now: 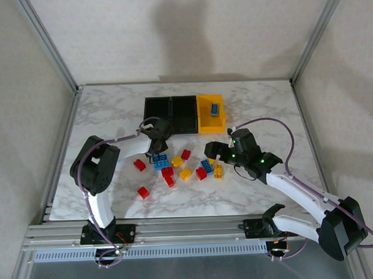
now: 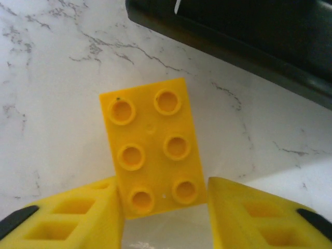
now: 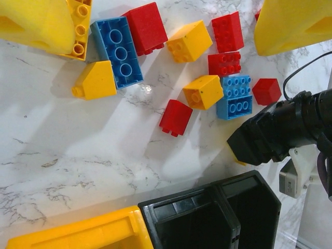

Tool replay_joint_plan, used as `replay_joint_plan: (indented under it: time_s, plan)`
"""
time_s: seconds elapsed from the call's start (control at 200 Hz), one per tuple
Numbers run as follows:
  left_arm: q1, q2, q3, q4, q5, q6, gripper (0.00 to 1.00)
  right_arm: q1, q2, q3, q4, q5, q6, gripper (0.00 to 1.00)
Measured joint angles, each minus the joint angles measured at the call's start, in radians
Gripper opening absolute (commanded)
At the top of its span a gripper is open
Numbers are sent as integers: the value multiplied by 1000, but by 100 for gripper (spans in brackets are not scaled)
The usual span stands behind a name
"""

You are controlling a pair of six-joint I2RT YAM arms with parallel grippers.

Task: Sort the legos into containers by color
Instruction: Pick up the lego from the center of the table.

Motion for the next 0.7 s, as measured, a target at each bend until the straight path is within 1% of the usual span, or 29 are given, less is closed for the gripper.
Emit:
replay_joint_plan:
  time_s: [0.115,0.305,0.35,0.431,0.586,0.701]
  plan:
    - [0,-14,-2,-10,-1,4,40,0,0,0,0,0,0,89]
    - [0,-85,-3,-32,-8,24,37,0,0,0,0,0,0,89]
    - [0,-98,-3,-35,-11,30,33,0,0,0,0,0,0,89]
    - [0,-106,-3,-41,-12,40,32,0,0,0,1,0,0,89]
    - [-3,-112,-3,-70,-11,49,32,0,0,0,1,0,0,89]
    - [-17,-156,-3,-92,-11,51,32,0,0,0,1,0,-1,89]
